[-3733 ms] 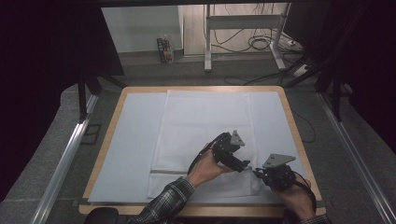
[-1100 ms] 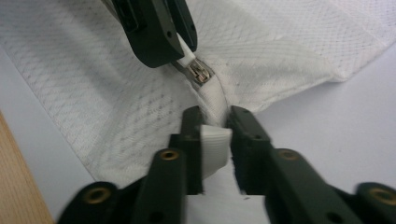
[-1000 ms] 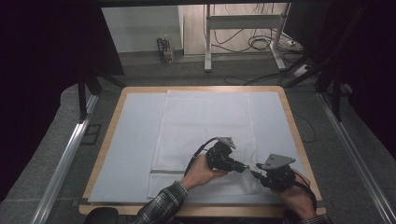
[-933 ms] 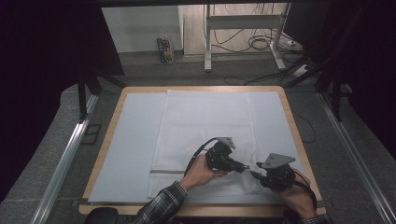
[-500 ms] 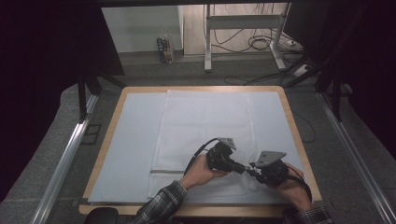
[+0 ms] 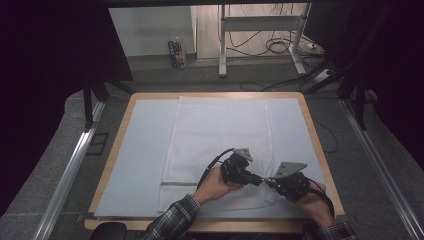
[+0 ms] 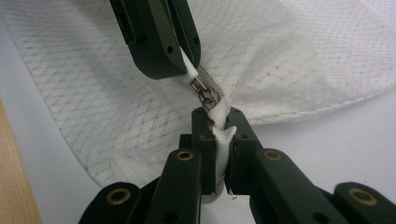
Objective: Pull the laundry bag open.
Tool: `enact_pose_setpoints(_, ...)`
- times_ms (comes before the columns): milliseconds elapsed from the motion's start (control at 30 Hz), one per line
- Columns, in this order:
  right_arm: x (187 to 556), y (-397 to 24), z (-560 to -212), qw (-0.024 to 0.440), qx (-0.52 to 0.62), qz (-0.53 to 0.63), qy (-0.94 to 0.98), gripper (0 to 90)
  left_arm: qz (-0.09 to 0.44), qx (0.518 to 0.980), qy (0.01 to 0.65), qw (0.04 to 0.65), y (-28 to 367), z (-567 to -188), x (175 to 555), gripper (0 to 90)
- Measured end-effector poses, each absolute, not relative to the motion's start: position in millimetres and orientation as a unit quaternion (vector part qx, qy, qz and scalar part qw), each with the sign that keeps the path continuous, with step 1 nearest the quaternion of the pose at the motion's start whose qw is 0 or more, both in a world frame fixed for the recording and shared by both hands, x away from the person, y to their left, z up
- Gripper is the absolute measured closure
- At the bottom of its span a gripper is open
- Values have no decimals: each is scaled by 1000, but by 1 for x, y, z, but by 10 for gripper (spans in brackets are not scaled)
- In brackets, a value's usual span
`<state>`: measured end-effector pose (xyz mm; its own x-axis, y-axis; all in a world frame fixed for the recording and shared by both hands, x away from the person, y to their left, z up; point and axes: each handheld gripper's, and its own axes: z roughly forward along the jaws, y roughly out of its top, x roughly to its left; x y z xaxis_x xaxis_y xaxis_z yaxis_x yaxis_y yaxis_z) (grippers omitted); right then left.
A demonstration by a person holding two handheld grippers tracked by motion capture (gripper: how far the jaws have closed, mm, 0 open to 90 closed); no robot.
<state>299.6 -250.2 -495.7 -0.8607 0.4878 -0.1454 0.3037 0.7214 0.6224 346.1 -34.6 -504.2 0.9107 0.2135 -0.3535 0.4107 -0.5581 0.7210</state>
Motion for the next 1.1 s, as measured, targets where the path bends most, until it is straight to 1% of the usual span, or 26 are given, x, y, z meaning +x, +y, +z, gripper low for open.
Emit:
enact_pose_setpoints(33, 300, -251, -496, 151, 219, 302, 916, 843, -102, 880, 181, 428, -33, -503, 345, 878)
enact_pose_setpoints(100, 301, -254, -496, 153, 226, 300, 914, 845, -101, 880, 184, 426, -31, -504, 346, 878)
enact_pose_setpoints(233, 300, -258, -496, 149, 230, 309, 911, 845, -106, 874, 195, 433, -21, -505, 347, 878)
enact_pose_setpoints(467, 299, -255, -496, 154, 228, 303, 912, 844, -98, 875, 199, 431, -19, -506, 344, 877)
enact_pose_setpoints(667, 299, -255, -497, 149, 228, 304, 913, 844, -101, 873, 200, 433, -17, -507, 343, 876)
enact_pose_setpoints(1100, 299, -256, -499, 150, 235, 296, 914, 843, -101, 876, 212, 422, 1, -512, 343, 876)
